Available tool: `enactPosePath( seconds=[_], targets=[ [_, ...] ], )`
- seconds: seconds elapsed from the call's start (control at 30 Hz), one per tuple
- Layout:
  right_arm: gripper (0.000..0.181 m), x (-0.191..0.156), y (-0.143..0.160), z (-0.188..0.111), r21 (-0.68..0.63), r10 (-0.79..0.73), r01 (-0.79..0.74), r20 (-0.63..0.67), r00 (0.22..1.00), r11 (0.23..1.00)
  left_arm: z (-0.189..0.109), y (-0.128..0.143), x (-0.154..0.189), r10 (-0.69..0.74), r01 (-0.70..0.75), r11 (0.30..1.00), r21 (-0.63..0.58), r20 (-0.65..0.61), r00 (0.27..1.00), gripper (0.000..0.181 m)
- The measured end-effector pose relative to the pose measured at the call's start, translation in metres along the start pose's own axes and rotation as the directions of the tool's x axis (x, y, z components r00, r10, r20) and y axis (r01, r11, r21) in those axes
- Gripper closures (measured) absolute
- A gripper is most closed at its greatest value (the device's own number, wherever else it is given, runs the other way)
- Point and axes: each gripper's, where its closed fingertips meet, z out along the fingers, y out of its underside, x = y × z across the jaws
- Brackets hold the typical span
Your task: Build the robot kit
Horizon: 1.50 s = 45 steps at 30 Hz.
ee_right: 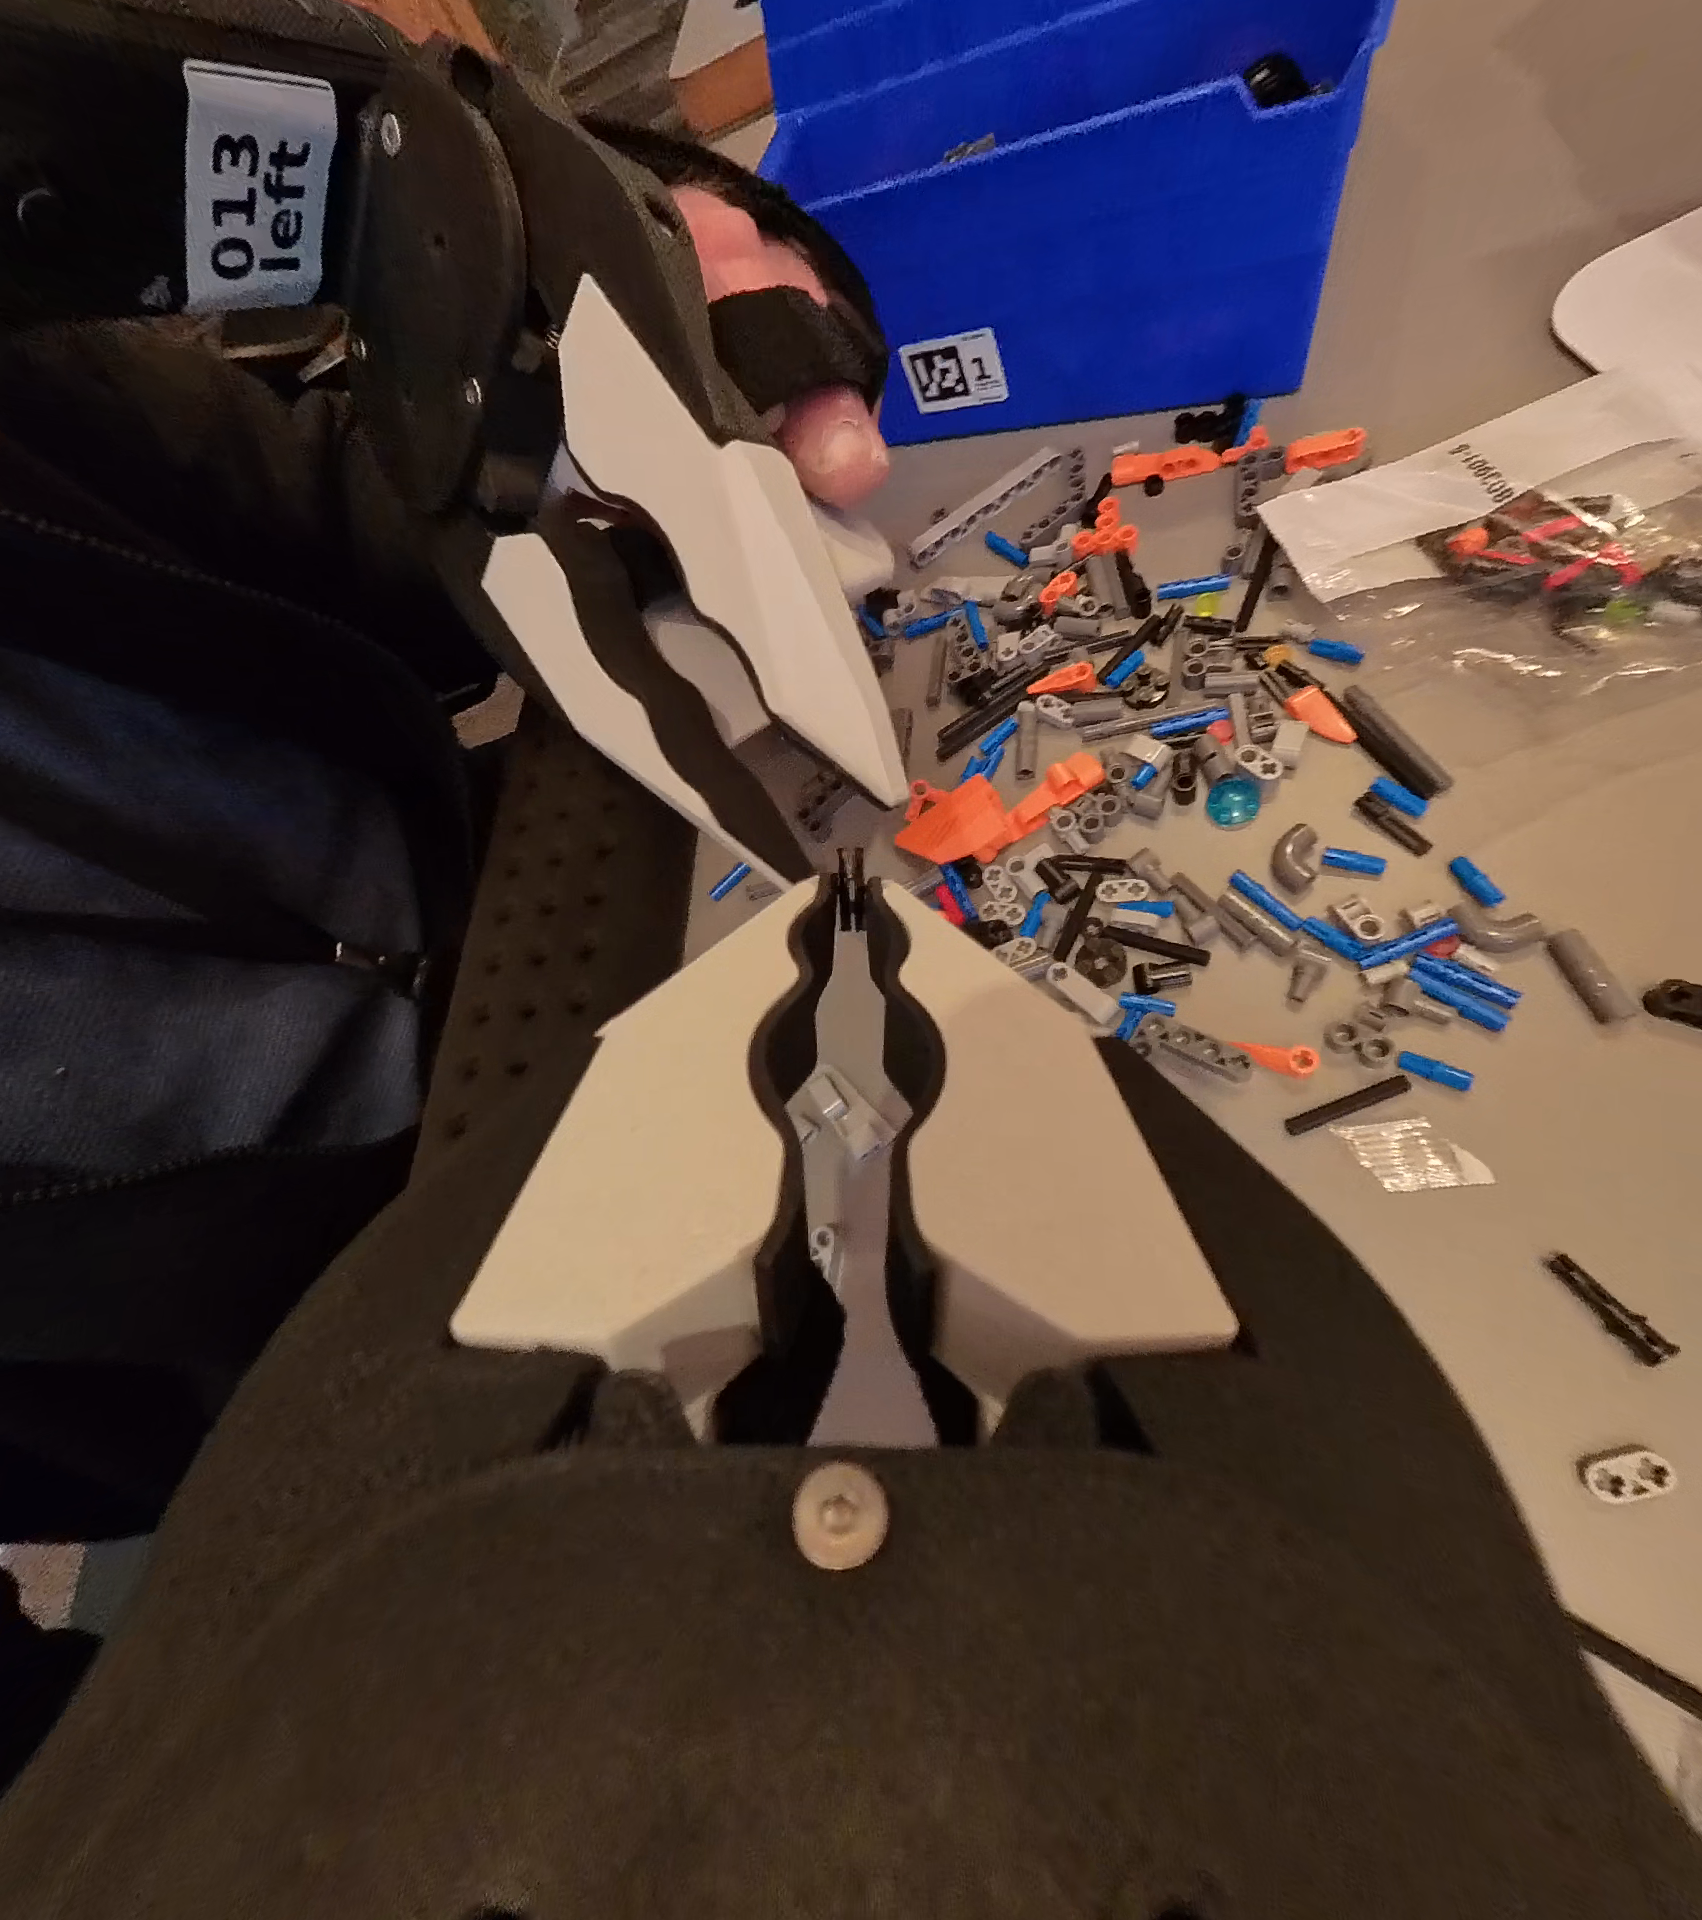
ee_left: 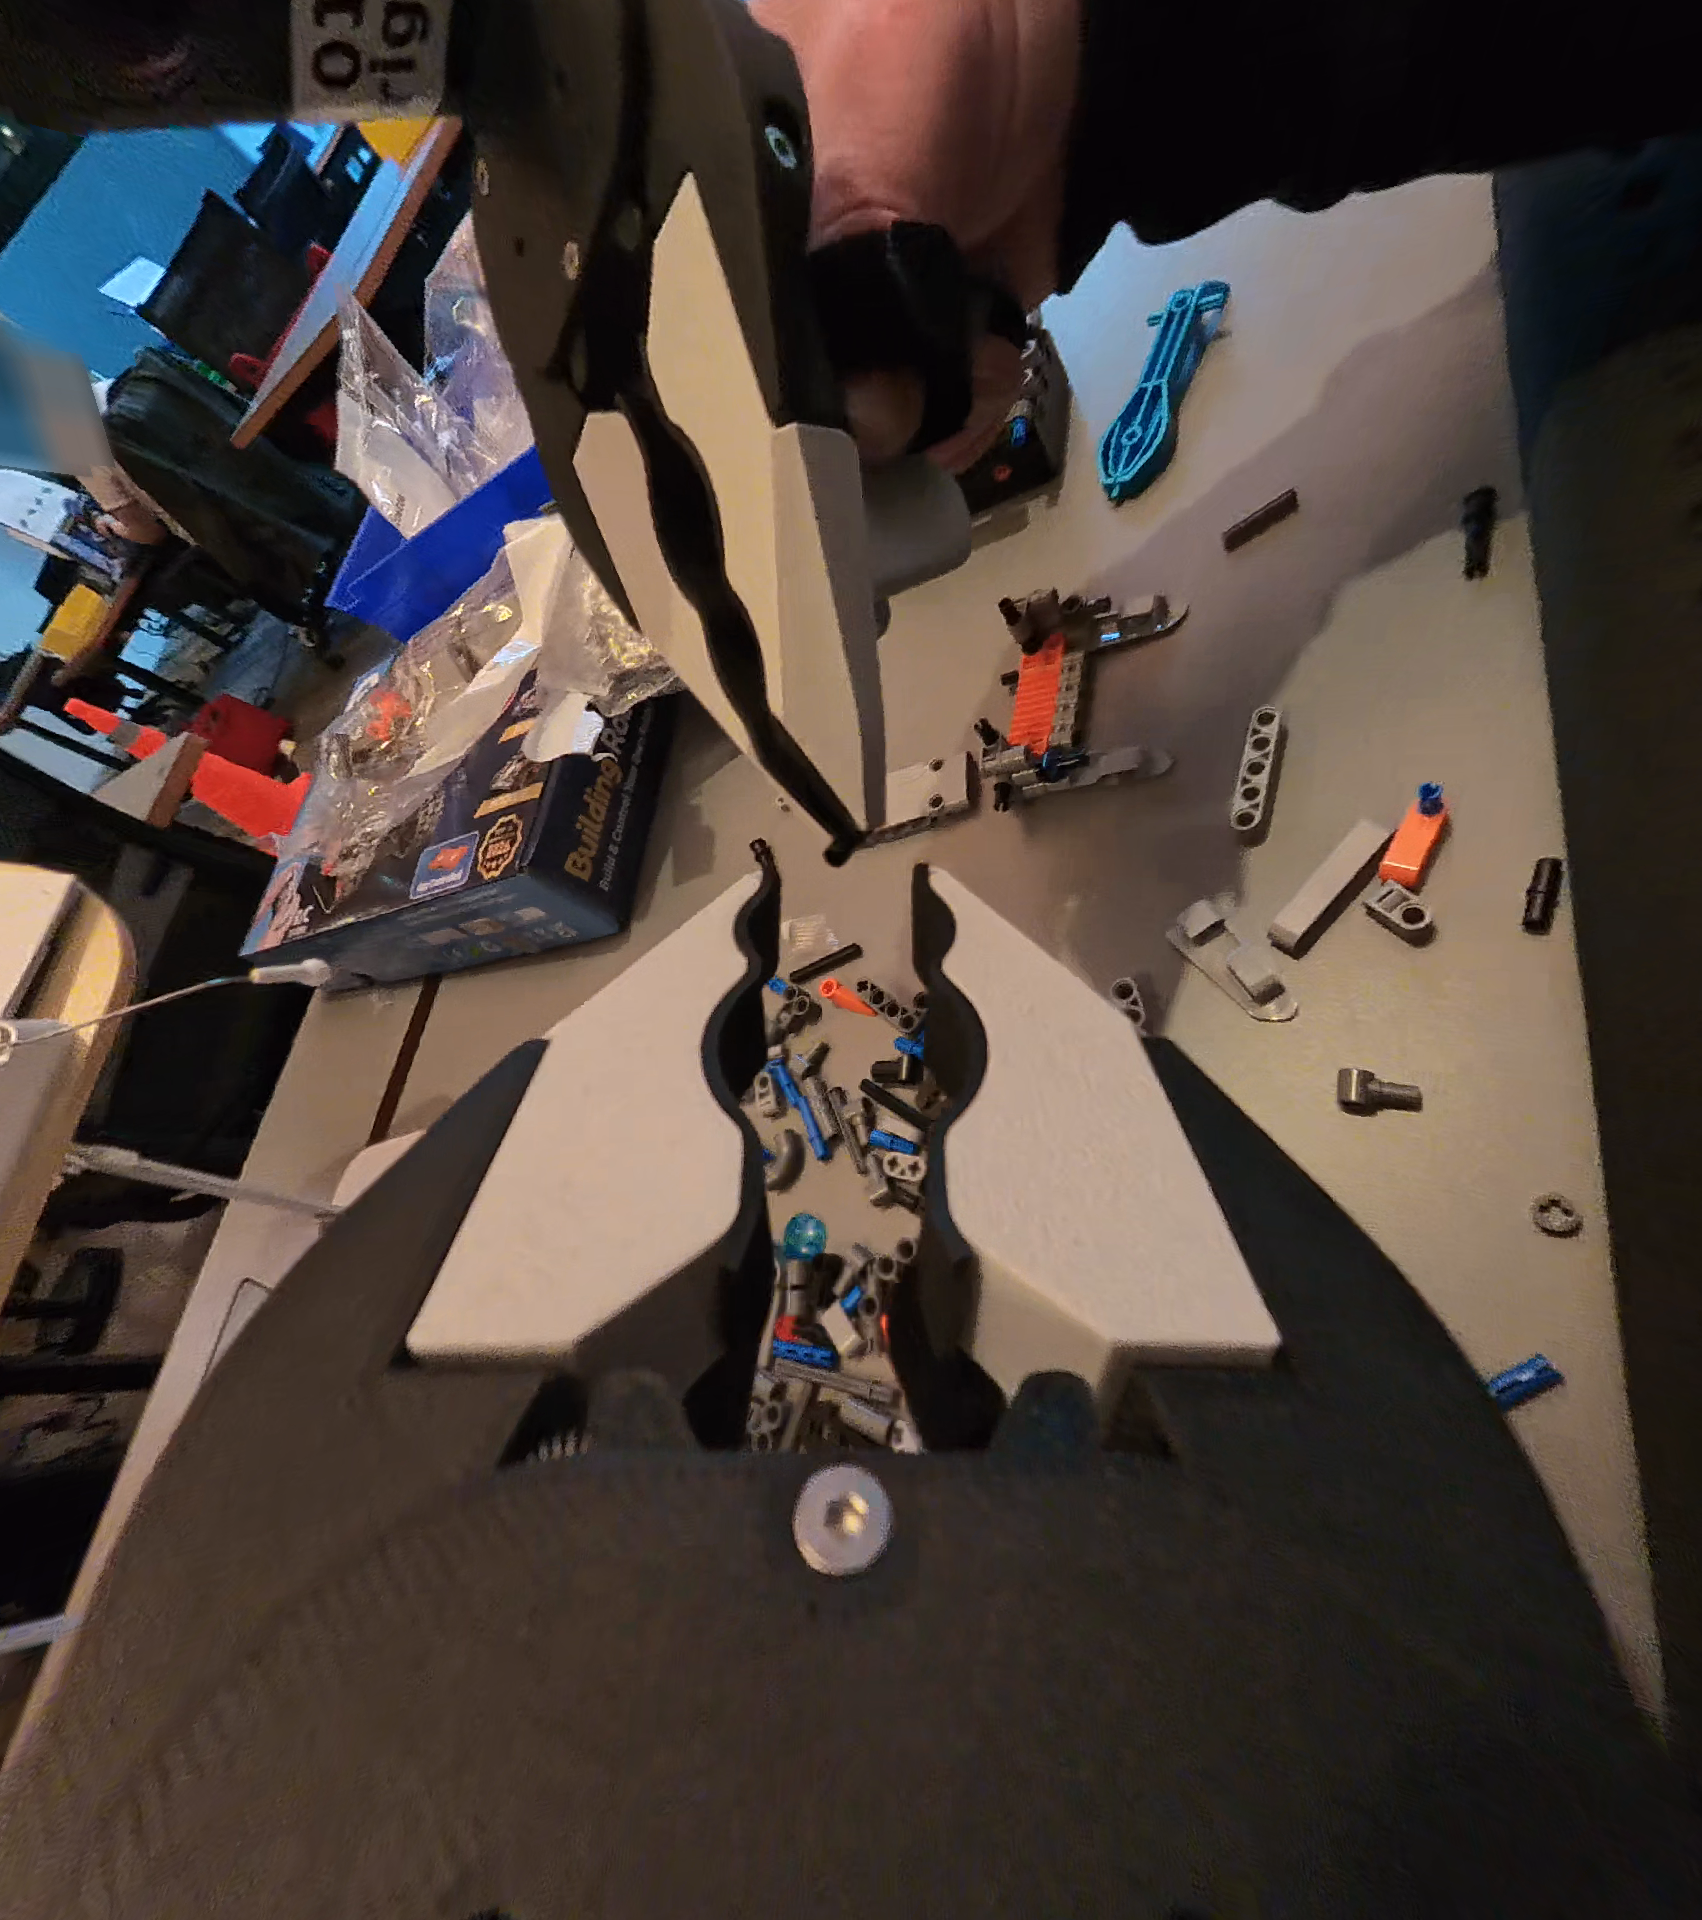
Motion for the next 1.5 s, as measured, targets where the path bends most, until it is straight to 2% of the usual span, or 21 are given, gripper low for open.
enactPosePath(
  seconds=[0.1, 0.23, 0.37, 0.47, 0.6, 0.7, 0.77, 1.07, 1.17, 1.3, 1.4, 1.5],
  targets=[
    [0.179, -0.005, 0.005, 0.002, -0.023, -0.001, 0.002, 0.03, 1.0, 1.0, 0.002, -0.004, 0.003, 0.015, -0.015, 1.0, 0.007, -0.001, 1.0, 0.161],
    [0.179, -0.008, 0.008, 0.005, -0.04, 0.006, -0.004, 0.058, 0.998, 0.999, 0.002, -0.005, 0.009, 0.064, -0.065, 0.998, -0.004, -0.01, 0.998, 0.177],
    [0.179, -0.009, 0.008, 0.004, -0.033, 0.017, -0.015, 0.07, 0.997, 0.999, 0.002, -0.007, 0.009, 0.073, -0.073, 0.997, -0.009, 0.006, 0.997, 0.179],
    [0.178, -0.01, 0.001, 0.0, 0.02, 0.033, -0.034, 0.08, 0.996, 0.999, -0.002, -0.012, 0.001, 0.061, -0.062, 0.998, 0.004, 0.057, 0.996, 0.18],
    [0.178, -0.015, -0.017, -0.008, 0.16, 0.067, -0.083, 0.101, 0.993, 0.984, -0.011, -0.023, -0.01, 0.047, -0.054, 0.997, 0.048, 0.133, 0.99, 0.18],
    [0.176, -0.02, -0.022, -0.011, 0.232, 0.09, -0.12, 0.137, 0.986, 0.965, -0.014, -0.028, -0.013, 0.077, -0.086, 0.995, 0.043, 0.181, 0.98, 0.18],
    [0.178, -0.02, -0.025, -0.013, 0.275, 0.077, -0.105, 0.111, 0.991, 0.956, -0.015, -0.031, -0.015, 0.101, -0.112, 0.993, 0.04, 0.208, 0.973, 0.18],
    [0.179, -0.029, -0.03, -0.021, 0.391, 0.108, -0.168, 0.171, 0.979, 0.905, -0.018, -0.042, -0.014, 0.109, -0.13, 0.989, 0.077, 0.235, 0.966, 0.18],
    [0.18, -0.029, -0.027, -0.022, 0.412, 0.103, -0.154, 0.142, 0.984, 0.898, -0.015, -0.041, -0.011, 0.118, -0.137, 0.988, 0.071, 0.229, 0.966, 0.18],
    [0.179, -0.029, -0.012, -0.025, 0.352, 0.066, -0.059, -0.006, 0.998, 0.934, -0.001, -0.039, 0.006, 0.087, -0.097, 0.992, 0.085, 0.118, 0.989, 0.178],
    [0.179, -0.028, 0.018, -0.027, 0.18, 0.012, 0.021, -0.18, 0.984, 0.983, 0.019, -0.03, 0.033, 0.029, -0.026, 0.998, 0.052, -0.053, 0.998, 0.171],
    [0.179, -0.022, 0.061, -0.03, -0.063, -0.07, 0.051, -0.337, 0.939, 0.997, 0.038, -0.022, 0.063, -0.038, 0.039, 0.999, 0.003, -0.22, 0.975, 0.167]
  ],
)
